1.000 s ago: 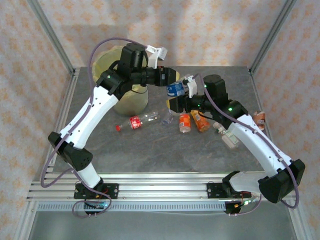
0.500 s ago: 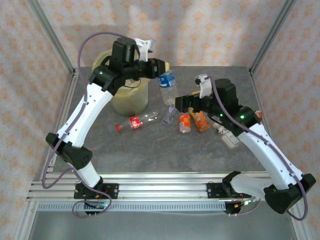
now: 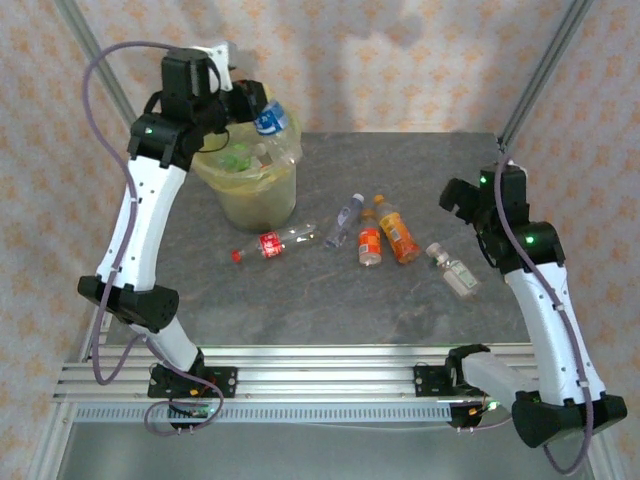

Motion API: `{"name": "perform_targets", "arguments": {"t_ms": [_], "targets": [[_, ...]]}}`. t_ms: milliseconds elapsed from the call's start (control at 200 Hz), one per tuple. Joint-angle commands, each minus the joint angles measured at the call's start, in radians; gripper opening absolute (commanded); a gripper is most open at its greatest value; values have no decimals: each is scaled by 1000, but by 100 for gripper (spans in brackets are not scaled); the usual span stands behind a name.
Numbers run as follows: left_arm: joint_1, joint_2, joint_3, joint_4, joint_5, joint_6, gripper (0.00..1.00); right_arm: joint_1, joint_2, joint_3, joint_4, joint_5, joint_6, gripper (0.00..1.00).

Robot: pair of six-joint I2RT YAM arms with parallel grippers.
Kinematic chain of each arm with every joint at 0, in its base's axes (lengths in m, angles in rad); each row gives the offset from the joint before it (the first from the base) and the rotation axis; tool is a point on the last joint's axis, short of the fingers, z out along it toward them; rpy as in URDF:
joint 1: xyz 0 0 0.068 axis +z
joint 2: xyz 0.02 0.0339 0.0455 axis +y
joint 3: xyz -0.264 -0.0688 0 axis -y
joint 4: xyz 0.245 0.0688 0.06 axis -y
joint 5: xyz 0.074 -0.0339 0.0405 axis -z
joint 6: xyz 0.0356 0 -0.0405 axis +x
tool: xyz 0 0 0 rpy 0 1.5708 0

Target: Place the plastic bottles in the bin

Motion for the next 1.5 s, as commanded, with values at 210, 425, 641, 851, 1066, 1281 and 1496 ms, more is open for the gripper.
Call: {"name": "perform_targets", "arguments": {"t_ms": [210,425,641,851,1066,1281,1496], "targets": [[97,139,223,-119,-199,121,7,-273,12,-84,-133,77,51,99],[138,229,282,-182,-249,194,7,-464,57,-145,-67,-1,29,99],[151,286,291,-219,-273,264,8,-572,131,-194,11,-29,22,100],[151,350,338,-268,-273,309,10,-613,215,-223,43,-5,0,100],[151,406,363,-303,-271,333,24,-623,282,-232,78,-41,-63,99],[151,440,368,-319,-261,341,46,-632,353,-218,90,-95,-106,99],[151,440,379,-316,-249,334,64,-639,427,-207,119,-142,-127,98]]}}
